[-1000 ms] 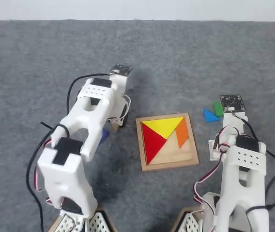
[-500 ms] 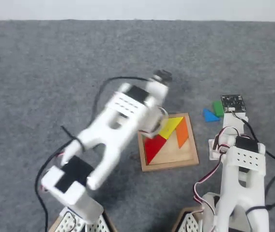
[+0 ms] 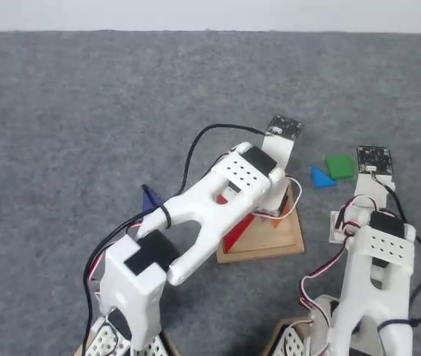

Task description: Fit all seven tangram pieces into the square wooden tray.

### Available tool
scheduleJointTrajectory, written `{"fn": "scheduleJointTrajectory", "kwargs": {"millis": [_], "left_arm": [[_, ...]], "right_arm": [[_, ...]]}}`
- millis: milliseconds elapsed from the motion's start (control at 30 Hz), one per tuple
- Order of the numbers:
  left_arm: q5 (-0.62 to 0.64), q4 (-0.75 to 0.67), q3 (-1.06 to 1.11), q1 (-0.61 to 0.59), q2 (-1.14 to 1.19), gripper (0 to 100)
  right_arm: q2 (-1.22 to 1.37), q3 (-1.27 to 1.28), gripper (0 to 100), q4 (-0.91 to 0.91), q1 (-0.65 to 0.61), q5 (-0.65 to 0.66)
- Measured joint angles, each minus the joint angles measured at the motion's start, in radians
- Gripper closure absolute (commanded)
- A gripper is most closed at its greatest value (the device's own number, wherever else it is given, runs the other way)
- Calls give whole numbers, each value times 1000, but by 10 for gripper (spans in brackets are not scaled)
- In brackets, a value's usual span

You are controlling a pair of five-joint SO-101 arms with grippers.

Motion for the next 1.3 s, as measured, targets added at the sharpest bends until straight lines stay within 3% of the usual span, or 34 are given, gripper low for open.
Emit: {"fn": "scheduleJointTrajectory", "kwargs": {"millis": [367, 800, 1300], "left_arm": [[40, -9, -54, 0, 40, 804], [40, -3, -54, -3, 40, 804], [-52, -129, -54, -149, 40, 805]], "right_arm": [[0, 0, 829, 0, 2, 0], [0, 0, 829, 0, 2, 0], [0, 0, 829, 0, 2, 0]]}}
